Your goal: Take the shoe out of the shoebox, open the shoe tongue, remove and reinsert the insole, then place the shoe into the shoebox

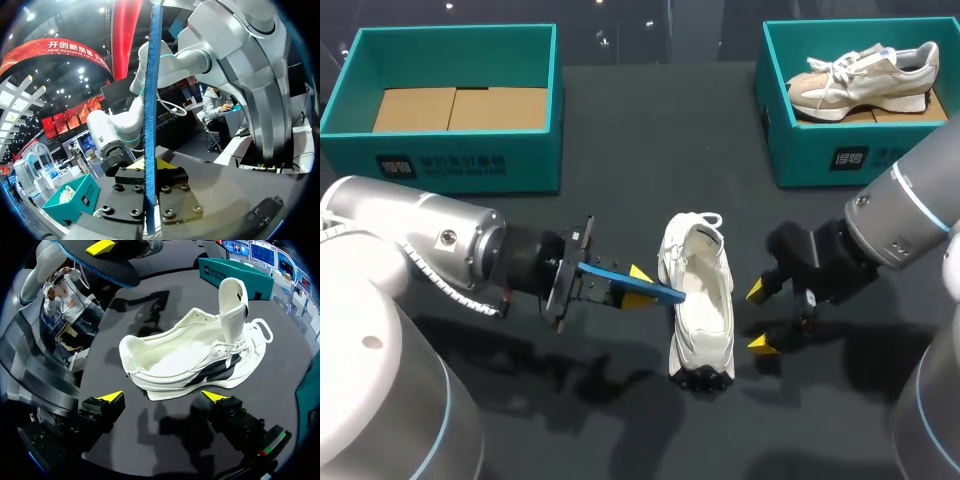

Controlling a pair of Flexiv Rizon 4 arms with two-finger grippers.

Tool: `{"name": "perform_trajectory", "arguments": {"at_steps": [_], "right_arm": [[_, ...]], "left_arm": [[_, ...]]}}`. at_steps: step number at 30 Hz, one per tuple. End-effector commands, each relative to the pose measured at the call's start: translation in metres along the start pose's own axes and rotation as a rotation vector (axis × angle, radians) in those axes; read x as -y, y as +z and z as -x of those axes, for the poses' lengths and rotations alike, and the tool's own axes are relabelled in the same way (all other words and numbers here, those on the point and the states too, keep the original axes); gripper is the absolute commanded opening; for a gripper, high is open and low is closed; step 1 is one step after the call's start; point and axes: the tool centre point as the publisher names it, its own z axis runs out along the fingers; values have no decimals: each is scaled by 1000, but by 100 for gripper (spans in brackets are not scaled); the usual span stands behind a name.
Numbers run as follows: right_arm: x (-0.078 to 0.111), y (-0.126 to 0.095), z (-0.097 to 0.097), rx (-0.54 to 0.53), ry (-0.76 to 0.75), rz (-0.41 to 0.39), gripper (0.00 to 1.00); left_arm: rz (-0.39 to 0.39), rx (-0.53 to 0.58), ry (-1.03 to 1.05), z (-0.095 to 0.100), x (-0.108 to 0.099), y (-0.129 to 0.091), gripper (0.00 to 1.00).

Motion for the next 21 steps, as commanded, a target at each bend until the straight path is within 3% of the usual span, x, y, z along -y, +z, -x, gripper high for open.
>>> {"name": "perform_trajectory", "arguments": {"at_steps": [1,11,21], "right_arm": [[-3,9,0,11,7,-11,100],[-1,16,1,11,19,-15,100],[2,18,2,29,44,-17,100]], "left_arm": [[2,0,0,0,0,3,0],[0,-34,102,10,-19,20,0],[46,-44,132,4,-28,36,0]]}}
